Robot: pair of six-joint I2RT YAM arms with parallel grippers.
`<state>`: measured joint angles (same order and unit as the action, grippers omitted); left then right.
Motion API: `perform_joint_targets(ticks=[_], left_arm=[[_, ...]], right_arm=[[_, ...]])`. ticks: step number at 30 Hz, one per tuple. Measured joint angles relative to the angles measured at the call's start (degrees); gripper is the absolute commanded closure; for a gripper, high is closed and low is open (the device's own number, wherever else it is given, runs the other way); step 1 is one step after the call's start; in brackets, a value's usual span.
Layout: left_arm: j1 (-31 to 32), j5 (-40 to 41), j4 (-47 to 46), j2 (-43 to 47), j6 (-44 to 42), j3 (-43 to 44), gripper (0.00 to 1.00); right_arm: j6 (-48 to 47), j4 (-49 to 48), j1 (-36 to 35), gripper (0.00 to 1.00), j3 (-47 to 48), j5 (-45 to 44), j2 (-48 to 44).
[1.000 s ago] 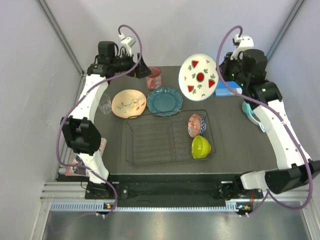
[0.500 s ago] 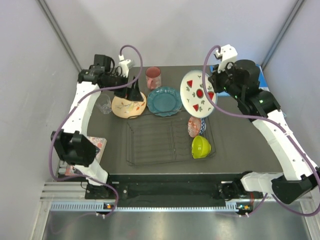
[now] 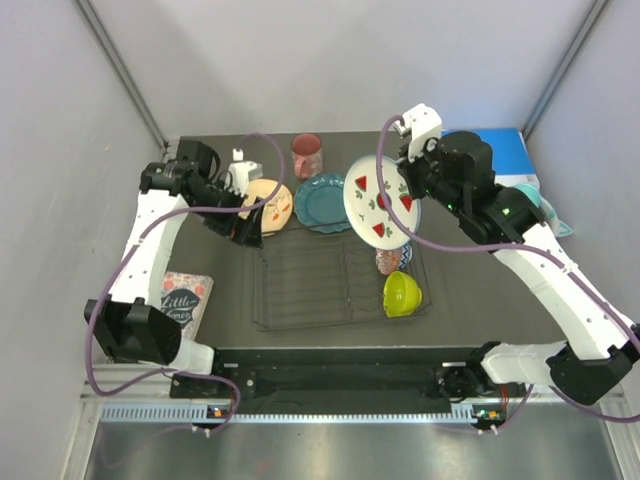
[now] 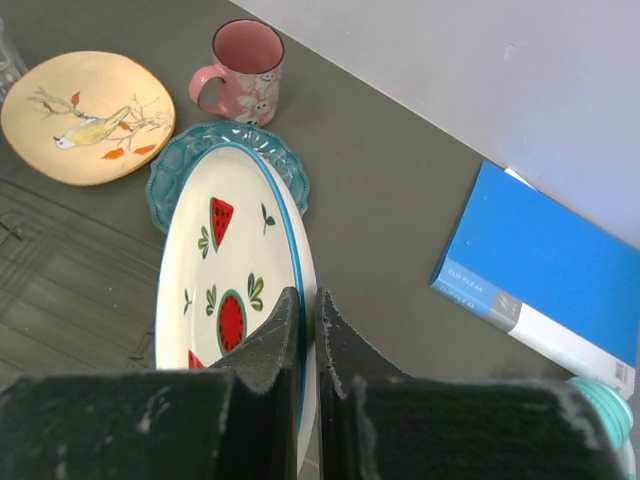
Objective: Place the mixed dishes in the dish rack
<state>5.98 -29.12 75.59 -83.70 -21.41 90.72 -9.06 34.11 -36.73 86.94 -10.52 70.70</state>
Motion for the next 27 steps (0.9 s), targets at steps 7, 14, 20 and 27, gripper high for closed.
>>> perform_joint_targets(ticks=[7,14,20,27], left_arm=[[0.0,5.0,0.5,2.2,-0.3,-11.7,0.01],[0.0,8.2,-0.9,2.8,0.4,-19.2,0.01],[0.5,8.0,-5.6,-2.6,0.5,-20.0,0.01],[2.8,7.9,-10.2,-9.3,-0.2,-20.0,0.11]], right_arm=[[-0.4,0.2,-0.6,1.0,0.0,-2.4,0.5],[-0.5,0.2,-0.7,1.0,0.0,-3.4,0.5],[-0.5,0.2,-0.7,1.0,0.0,-3.8,0.7],[-0.5,0.2,-0.7,1.0,0.0,-5.1,1.1]])
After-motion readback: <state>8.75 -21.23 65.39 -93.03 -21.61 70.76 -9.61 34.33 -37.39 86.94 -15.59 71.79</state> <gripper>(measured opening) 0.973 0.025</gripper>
